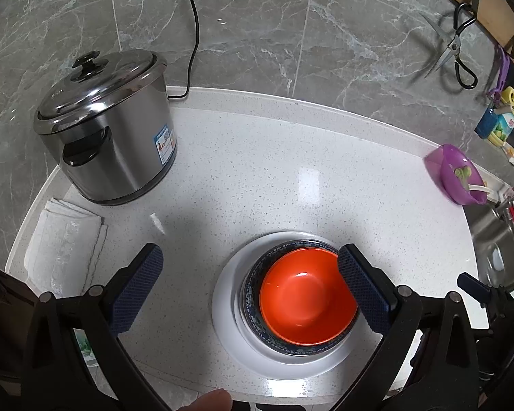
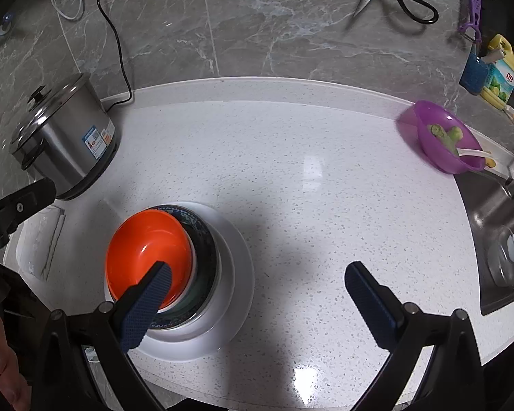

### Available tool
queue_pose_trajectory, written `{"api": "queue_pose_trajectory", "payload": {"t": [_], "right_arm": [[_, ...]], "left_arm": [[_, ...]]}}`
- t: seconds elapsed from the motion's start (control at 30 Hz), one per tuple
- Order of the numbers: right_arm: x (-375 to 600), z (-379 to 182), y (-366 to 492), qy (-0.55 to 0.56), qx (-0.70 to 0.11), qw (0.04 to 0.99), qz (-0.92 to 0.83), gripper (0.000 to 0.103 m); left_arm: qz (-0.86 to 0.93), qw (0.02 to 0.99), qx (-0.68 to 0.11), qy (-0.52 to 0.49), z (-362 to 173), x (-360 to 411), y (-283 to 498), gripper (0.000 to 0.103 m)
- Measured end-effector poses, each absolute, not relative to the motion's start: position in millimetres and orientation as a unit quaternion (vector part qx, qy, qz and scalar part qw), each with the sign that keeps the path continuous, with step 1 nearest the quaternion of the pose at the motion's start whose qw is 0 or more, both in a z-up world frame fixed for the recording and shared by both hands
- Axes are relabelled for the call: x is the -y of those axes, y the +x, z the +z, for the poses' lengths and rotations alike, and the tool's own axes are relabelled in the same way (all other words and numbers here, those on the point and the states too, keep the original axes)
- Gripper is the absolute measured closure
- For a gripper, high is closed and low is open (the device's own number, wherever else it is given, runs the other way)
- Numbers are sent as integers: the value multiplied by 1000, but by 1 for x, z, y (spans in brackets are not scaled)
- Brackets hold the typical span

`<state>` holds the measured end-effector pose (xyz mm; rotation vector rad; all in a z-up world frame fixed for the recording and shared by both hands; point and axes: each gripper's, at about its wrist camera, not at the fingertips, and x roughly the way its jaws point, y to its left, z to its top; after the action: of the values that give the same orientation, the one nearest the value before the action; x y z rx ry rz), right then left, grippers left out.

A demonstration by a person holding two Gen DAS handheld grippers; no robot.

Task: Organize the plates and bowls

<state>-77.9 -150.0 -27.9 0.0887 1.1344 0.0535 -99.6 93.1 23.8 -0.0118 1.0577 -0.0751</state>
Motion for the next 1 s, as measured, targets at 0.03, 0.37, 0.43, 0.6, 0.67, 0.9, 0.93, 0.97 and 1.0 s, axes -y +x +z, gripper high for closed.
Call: {"api": "queue_pose_trajectory", "payload": {"t": [0.03,0.37,0.43,0.6,0.67,0.9,0.93,0.97,1.0], "right_arm": [[150,-28,-78,42,-537,842,25,0],[150,-28,-77,42,-538,842,25,0],[149,-28,-77,42,-538,842,25,0],[149,-29,-75,41,-538,841,26,0],[149,-30,-75,41,-538,842,27,0],[148,-30,-75,41,-538,841,26,0],[148,-30,-75,41,-538,841,26,0],[148,-30,-75,41,-538,841,26,0],[148,-30,-75,41,-538,841,26,0]], "left_arm": [[-35,863,-505,-5,24,-93,-99,0],[-34,861,-508,-7,21,-91,-100,0],[-33,861,-507,-7,21,-91,-100,0],[-32,861,-508,-6,19,-90,-101,0],[-32,861,-508,-6,19,-89,-100,0],[-31,860,-510,-6,17,-89,-100,0],[-31,860,-510,-5,17,-89,-100,0],[-31,860,-510,-6,17,-89,-100,0],[-31,860,-510,-7,18,-89,-100,0]]}}
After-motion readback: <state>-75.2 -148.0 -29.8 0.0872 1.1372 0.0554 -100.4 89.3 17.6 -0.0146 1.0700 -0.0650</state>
